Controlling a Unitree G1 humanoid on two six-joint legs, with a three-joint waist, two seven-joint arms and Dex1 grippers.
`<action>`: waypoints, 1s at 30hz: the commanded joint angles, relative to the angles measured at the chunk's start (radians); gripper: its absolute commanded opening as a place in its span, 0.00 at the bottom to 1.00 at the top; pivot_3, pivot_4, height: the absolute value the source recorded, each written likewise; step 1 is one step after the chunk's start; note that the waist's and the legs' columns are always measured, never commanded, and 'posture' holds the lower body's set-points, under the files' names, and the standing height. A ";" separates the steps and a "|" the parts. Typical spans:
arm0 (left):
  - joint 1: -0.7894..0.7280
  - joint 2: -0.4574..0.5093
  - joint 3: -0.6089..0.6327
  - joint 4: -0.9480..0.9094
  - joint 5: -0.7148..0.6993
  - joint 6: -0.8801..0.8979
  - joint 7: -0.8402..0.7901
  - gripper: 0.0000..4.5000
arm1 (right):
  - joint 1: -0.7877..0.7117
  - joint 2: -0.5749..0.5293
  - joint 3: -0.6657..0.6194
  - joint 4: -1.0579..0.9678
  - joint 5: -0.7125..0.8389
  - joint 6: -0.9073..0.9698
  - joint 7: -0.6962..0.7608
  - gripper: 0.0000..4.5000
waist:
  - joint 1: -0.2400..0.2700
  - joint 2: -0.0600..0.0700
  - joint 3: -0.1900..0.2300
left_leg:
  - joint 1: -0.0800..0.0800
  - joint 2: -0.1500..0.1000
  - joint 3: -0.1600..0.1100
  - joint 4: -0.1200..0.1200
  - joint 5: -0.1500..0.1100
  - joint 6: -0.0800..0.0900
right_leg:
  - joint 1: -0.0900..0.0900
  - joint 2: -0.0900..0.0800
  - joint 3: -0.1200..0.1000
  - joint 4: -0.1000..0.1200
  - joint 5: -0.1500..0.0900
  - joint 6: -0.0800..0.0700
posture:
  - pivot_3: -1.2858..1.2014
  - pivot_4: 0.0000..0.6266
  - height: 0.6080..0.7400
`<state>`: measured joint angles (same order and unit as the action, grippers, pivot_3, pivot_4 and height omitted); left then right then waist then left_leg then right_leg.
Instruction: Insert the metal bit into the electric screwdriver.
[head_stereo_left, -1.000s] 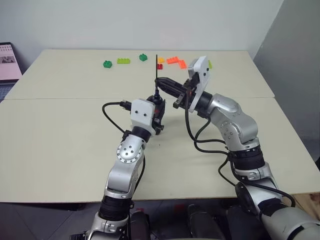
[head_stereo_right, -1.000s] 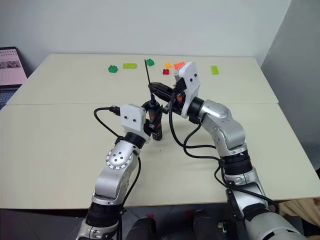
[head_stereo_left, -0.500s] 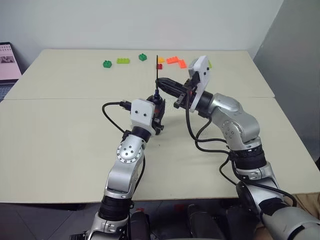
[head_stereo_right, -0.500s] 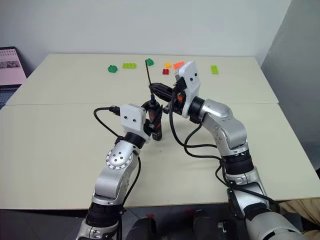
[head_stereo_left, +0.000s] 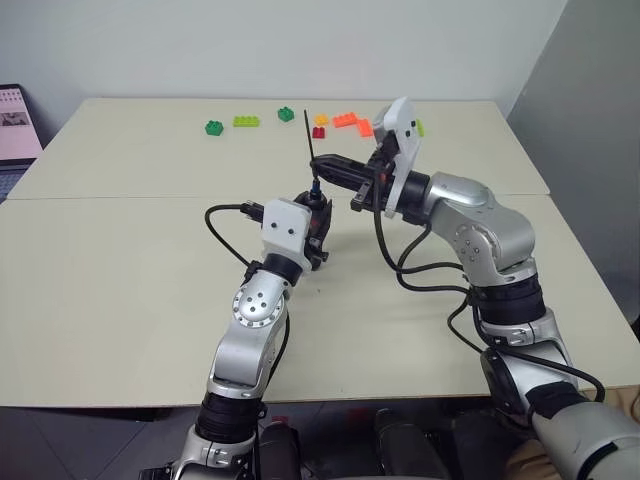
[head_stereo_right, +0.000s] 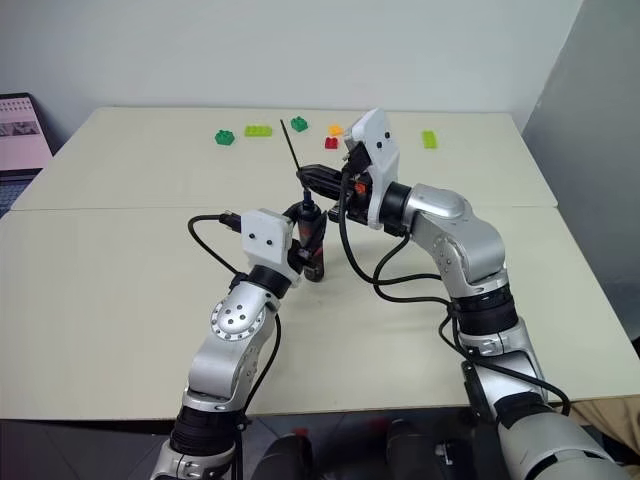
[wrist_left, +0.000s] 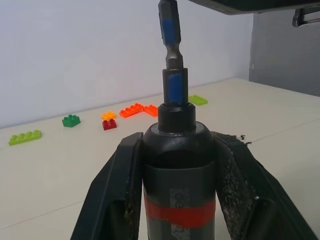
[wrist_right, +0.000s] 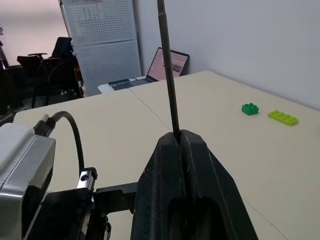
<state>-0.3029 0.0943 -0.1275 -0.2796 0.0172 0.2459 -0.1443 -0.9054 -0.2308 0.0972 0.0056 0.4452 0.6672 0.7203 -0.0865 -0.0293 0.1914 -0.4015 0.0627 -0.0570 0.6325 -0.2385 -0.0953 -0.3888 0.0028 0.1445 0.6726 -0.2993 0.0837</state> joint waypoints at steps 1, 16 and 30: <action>0.009 0.006 0.010 -0.029 0.014 -0.012 0.009 0.37 | -0.019 -0.001 -0.010 0.025 0.035 0.039 0.033 0.00 | 0.000 0.000 0.000 | 0.000 0.000 0.000 0.000 0.000 0.000 | 0.000 0.000 0.000 0.000 0.000 0.000 | 0.52 0.24 1.00; 0.020 0.012 0.016 -0.041 0.011 -0.011 0.005 0.37 | -0.046 0.001 -0.028 0.032 0.084 0.082 0.063 0.00 | 0.000 0.000 0.000 | 0.000 0.000 0.000 -0.002 0.000 0.000 | 0.000 0.000 0.000 -0.001 0.000 0.000 | 0.52 0.24 1.00; 0.023 0.022 0.010 -0.043 0.009 -0.011 -0.005 0.37 | -0.129 -0.082 0.046 0.102 0.057 0.088 0.227 0.00 | 0.000 0.000 0.000 | 0.000 0.000 0.000 -0.003 0.000 0.000 | 0.000 0.000 0.000 -0.003 0.000 0.000 | 0.52 0.24 1.00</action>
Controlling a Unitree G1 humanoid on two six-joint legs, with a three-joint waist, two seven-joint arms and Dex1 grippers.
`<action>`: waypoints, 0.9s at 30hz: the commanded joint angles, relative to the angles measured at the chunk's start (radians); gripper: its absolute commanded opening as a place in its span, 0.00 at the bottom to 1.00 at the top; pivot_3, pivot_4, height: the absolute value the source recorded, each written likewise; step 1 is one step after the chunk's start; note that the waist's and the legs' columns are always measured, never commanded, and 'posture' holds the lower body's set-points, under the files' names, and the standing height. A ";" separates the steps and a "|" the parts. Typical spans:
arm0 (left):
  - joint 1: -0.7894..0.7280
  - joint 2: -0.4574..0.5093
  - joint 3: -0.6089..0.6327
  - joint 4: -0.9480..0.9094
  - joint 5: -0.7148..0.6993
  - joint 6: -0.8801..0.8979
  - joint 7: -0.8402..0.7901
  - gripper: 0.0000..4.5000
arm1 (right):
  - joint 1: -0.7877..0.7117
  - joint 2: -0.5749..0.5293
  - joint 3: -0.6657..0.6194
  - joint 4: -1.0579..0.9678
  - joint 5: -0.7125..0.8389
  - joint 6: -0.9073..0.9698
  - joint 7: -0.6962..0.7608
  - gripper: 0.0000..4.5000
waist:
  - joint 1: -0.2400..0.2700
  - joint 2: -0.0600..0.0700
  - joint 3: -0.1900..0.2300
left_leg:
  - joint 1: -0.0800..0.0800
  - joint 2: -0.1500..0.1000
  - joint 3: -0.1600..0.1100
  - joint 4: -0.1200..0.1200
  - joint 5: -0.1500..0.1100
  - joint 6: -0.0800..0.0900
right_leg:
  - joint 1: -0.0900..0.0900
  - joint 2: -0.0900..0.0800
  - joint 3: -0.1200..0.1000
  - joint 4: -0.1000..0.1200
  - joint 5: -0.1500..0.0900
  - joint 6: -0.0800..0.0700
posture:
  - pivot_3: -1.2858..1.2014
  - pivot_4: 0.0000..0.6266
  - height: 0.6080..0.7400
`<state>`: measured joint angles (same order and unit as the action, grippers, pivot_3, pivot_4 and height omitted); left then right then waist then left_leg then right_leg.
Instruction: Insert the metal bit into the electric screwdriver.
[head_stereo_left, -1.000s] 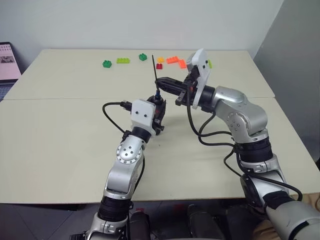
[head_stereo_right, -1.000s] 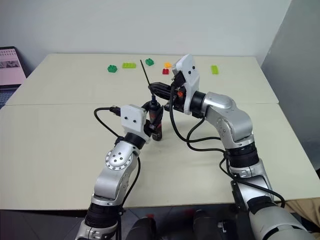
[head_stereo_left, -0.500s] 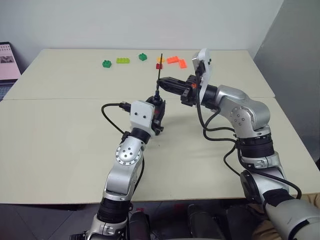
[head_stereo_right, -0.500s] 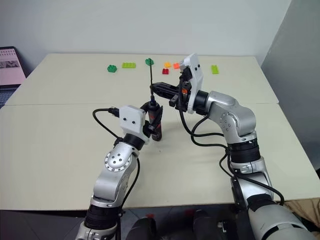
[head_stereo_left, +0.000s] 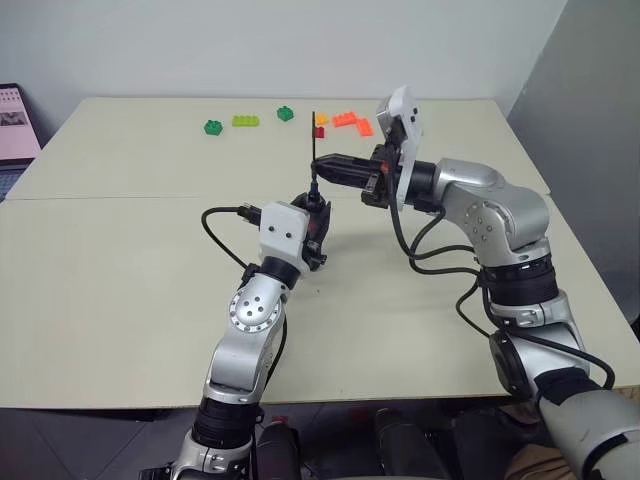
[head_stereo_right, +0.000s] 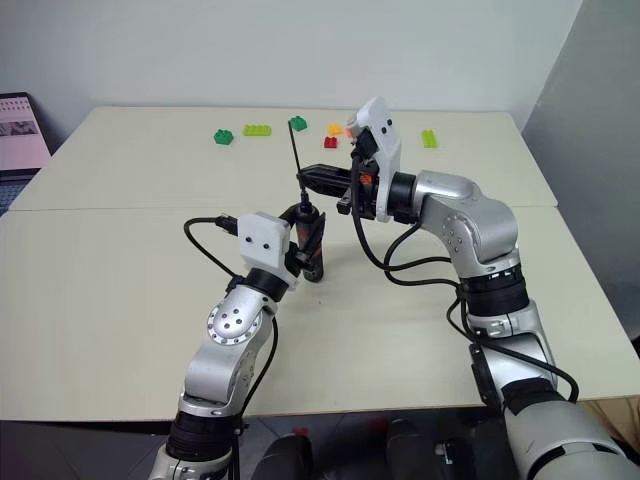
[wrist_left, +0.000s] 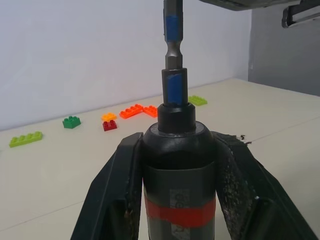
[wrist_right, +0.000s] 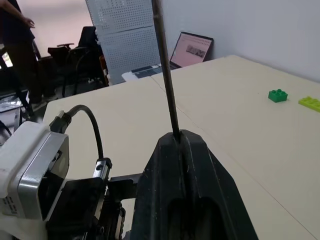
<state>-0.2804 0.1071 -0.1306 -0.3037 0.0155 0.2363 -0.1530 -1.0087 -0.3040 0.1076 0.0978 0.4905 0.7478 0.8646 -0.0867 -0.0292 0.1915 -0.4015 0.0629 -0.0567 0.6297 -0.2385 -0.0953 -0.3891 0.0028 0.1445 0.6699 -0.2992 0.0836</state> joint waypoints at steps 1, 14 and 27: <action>0.000 0.010 0.014 -0.019 0.010 -0.002 0.003 0.37 | -0.031 -0.013 0.038 0.018 0.014 0.009 0.097 0.00 | 0.000 0.000 0.000 | 0.000 0.000 0.000 0.000 0.000 0.000 | 0.000 0.000 0.000 0.000 0.000 0.000 | 0.52 0.24 1.00; 0.006 0.031 0.027 -0.028 0.003 -0.005 -0.014 0.37 | -0.097 -0.002 0.023 0.178 0.000 -0.009 0.190 0.00 | 0.000 0.000 0.000 | -0.001 0.001 0.000 -0.001 0.000 0.000 | 0.001 0.000 0.000 -0.005 0.000 0.000 | 0.52 0.24 1.00; 0.018 0.061 0.029 -0.035 -0.009 -0.015 -0.030 0.37 | -0.124 -0.003 0.051 0.244 -0.033 -0.054 0.308 0.00 | -0.001 0.000 0.000 | 0.000 0.001 0.000 -0.001 0.000 0.000 | 0.001 0.000 0.000 -0.005 0.001 0.000 | 0.52 0.24 1.00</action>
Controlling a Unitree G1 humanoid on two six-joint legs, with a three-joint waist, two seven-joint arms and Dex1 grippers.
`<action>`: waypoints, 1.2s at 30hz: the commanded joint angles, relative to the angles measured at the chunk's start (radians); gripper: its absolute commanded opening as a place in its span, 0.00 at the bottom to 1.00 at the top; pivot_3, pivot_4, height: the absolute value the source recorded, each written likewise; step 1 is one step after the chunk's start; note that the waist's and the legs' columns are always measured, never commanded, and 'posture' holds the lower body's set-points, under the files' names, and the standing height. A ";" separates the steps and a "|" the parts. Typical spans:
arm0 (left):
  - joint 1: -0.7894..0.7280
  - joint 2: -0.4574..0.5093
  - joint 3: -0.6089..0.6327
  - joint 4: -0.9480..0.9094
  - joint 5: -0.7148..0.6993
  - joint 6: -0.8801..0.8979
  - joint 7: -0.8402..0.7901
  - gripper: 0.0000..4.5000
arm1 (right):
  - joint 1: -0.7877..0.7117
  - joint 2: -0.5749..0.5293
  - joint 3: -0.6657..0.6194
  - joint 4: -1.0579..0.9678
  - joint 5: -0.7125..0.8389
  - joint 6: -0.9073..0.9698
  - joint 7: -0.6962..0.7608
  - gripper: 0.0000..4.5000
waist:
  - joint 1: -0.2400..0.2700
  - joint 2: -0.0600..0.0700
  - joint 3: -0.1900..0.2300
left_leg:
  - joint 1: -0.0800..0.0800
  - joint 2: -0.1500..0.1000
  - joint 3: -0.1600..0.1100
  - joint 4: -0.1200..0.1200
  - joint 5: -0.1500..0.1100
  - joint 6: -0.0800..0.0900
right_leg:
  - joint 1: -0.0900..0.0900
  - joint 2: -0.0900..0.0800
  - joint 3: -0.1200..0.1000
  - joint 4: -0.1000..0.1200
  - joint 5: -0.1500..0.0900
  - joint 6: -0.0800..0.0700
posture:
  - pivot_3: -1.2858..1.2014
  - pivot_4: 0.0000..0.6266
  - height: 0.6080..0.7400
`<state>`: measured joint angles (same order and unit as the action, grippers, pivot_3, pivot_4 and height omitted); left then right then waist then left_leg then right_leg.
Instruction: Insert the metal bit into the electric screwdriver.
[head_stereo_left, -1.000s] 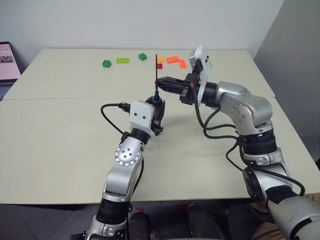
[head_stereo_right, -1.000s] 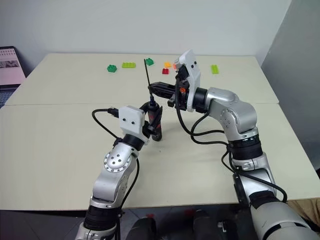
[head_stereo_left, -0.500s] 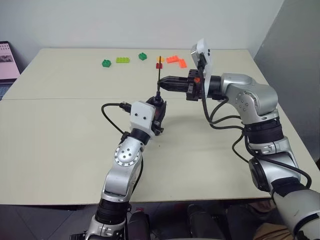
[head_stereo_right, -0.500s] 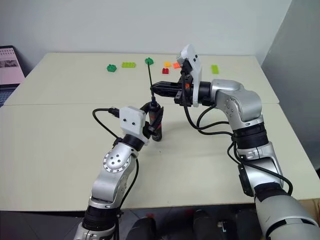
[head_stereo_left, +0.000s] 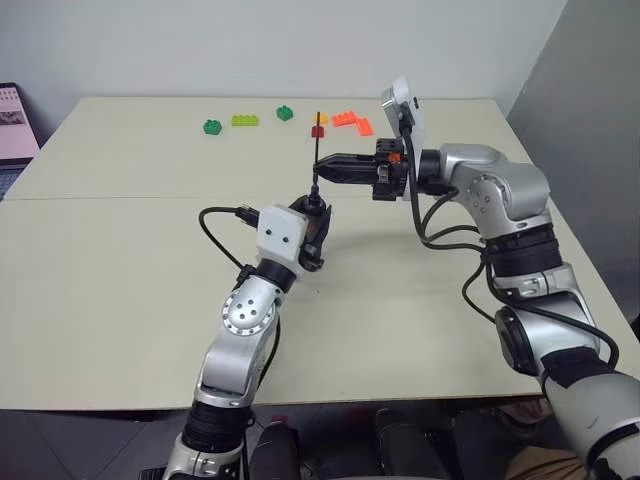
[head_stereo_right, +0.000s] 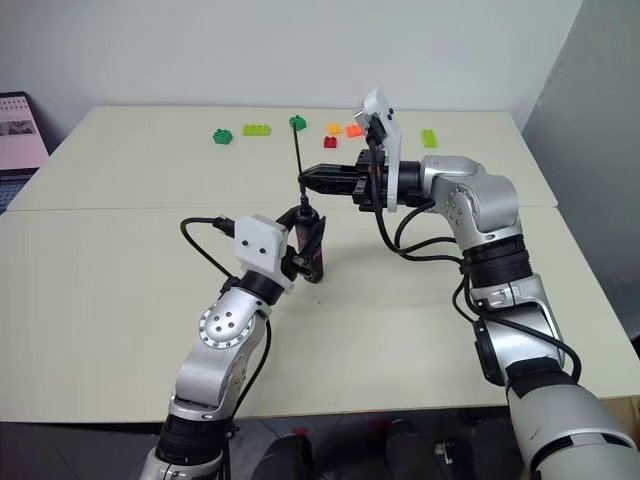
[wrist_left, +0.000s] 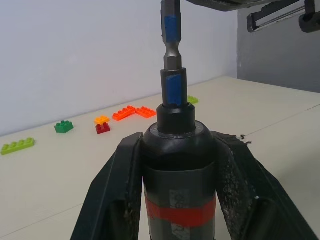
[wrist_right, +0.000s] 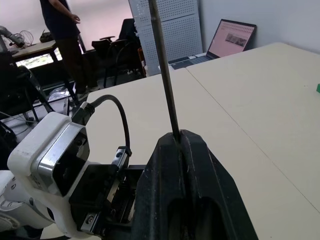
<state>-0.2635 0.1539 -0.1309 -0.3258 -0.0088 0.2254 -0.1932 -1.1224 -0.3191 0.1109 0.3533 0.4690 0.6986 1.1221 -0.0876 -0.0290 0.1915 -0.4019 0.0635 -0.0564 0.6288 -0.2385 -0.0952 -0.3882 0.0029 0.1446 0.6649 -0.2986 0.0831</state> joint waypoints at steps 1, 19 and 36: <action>0.001 0.014 0.030 -0.012 0.016 -0.003 0.011 0.37 | -0.006 0.011 0.055 -0.017 -0.019 -0.012 0.056 0.00 | 0.000 0.000 0.000 | 0.000 0.000 0.000 0.000 0.000 0.000 | 0.000 0.000 0.000 0.000 0.000 0.000 | 0.52 0.24 1.00; -0.004 0.012 0.029 -0.004 0.017 -0.001 0.012 0.37 | -0.008 0.018 0.072 -0.020 -0.056 -0.023 0.071 0.00 | 0.000 0.000 0.000 | 0.000 0.000 0.000 0.000 0.000 0.000 | 0.000 0.000 0.000 0.000 0.000 0.000 | 0.52 0.24 1.00; -0.016 0.010 0.043 0.010 0.016 0.001 0.026 0.37 | 0.030 0.016 0.035 -0.114 -0.038 0.044 -0.007 0.00 | 0.000 0.000 0.000 | 0.001 0.000 0.000 0.000 0.000 0.000 | 0.000 0.000 0.000 0.001 0.001 0.000 | 0.52 0.24 1.00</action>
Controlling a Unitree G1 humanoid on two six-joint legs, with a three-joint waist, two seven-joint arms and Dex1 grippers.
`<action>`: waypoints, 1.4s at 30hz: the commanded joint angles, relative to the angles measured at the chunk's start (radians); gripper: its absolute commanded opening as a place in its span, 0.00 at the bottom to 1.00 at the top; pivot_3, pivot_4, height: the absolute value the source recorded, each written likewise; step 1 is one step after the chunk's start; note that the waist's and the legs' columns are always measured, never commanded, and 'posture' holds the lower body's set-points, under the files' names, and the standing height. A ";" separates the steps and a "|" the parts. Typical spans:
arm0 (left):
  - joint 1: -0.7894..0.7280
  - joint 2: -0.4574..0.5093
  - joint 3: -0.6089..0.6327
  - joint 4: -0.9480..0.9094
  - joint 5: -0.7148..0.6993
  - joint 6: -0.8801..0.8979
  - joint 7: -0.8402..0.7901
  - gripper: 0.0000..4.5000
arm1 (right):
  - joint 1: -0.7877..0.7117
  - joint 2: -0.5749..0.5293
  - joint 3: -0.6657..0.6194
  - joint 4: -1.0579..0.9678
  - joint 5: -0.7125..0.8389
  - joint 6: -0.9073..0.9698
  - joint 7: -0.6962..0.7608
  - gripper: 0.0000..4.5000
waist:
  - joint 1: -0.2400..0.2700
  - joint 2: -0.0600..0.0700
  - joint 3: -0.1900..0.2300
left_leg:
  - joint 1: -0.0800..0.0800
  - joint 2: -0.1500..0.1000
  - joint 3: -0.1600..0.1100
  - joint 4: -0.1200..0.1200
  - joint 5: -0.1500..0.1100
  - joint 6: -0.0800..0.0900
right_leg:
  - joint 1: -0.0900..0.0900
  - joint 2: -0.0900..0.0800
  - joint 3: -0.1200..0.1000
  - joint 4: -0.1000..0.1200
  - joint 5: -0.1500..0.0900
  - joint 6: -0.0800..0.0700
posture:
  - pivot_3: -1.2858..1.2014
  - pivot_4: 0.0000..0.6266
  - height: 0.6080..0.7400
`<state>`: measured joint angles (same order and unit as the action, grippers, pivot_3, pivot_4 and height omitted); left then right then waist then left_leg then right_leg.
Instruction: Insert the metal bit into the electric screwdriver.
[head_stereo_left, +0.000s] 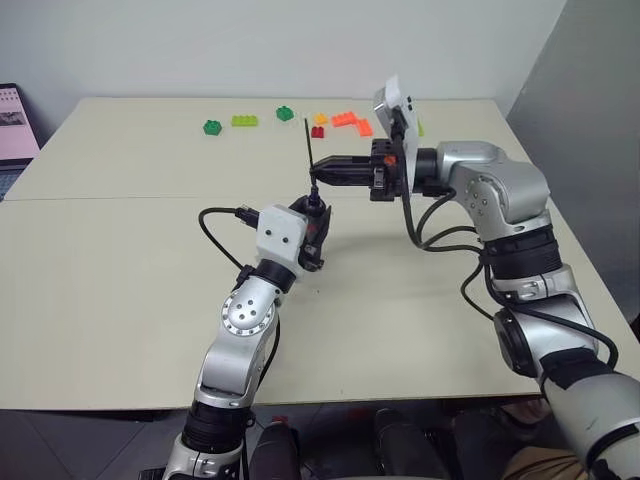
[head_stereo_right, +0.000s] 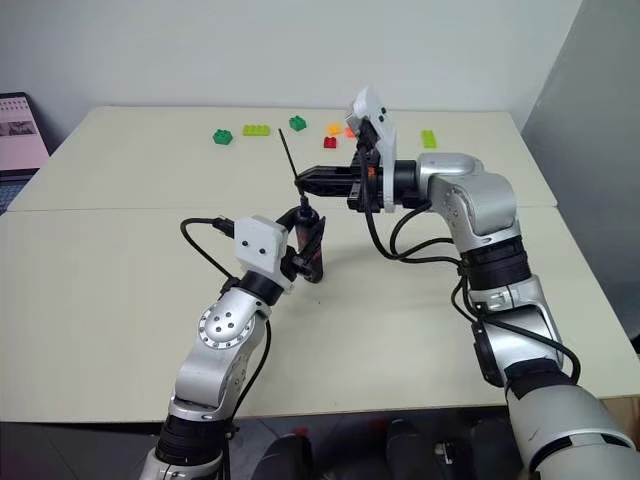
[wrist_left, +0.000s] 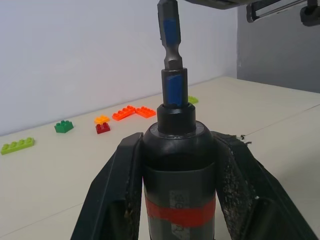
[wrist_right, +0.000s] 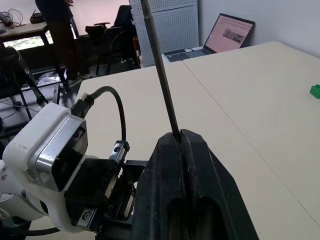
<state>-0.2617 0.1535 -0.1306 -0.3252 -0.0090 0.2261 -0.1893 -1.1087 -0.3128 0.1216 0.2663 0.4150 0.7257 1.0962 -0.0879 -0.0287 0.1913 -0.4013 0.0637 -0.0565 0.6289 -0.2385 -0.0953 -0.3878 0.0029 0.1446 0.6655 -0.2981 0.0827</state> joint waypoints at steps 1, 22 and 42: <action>-0.018 0.011 0.043 0.011 0.016 0.000 0.022 0.37 | 0.016 0.010 0.024 -0.025 0.016 0.016 0.019 0.00 | 0.000 0.000 0.000 | 0.000 0.000 0.000 0.000 0.000 0.000 | 0.000 0.000 0.000 0.000 0.000 0.000 | 0.52 0.24 1.00; -0.022 0.018 0.044 0.015 0.013 0.002 0.016 0.37 | -0.021 0.021 -0.045 0.017 0.037 -0.046 -0.006 0.79 | -0.001 0.000 0.000 | -0.001 0.000 0.000 0.000 0.000 0.000 | 0.000 0.000 0.000 -0.001 0.000 0.000 | 0.52 0.24 1.00; -0.019 0.019 0.040 0.012 0.012 0.004 0.012 0.37 | -0.053 0.033 -0.079 0.036 0.113 0.009 0.000 0.67 | -0.001 0.000 0.000 | -0.001 0.000 0.000 0.000 0.000 0.000 | 0.000 0.000 0.000 0.000 0.000 0.000 | 0.52 0.24 1.00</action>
<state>-0.2818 0.1555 -0.1187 -0.3079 -0.0159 0.2292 -0.1878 -1.1525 -0.2712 0.0571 0.3512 0.4961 0.7240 1.0748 -0.0886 -0.0284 0.1915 -0.4021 0.0639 -0.0563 0.6287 -0.2385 -0.0952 -0.3883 0.0030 0.1445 0.6653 -0.2980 0.0825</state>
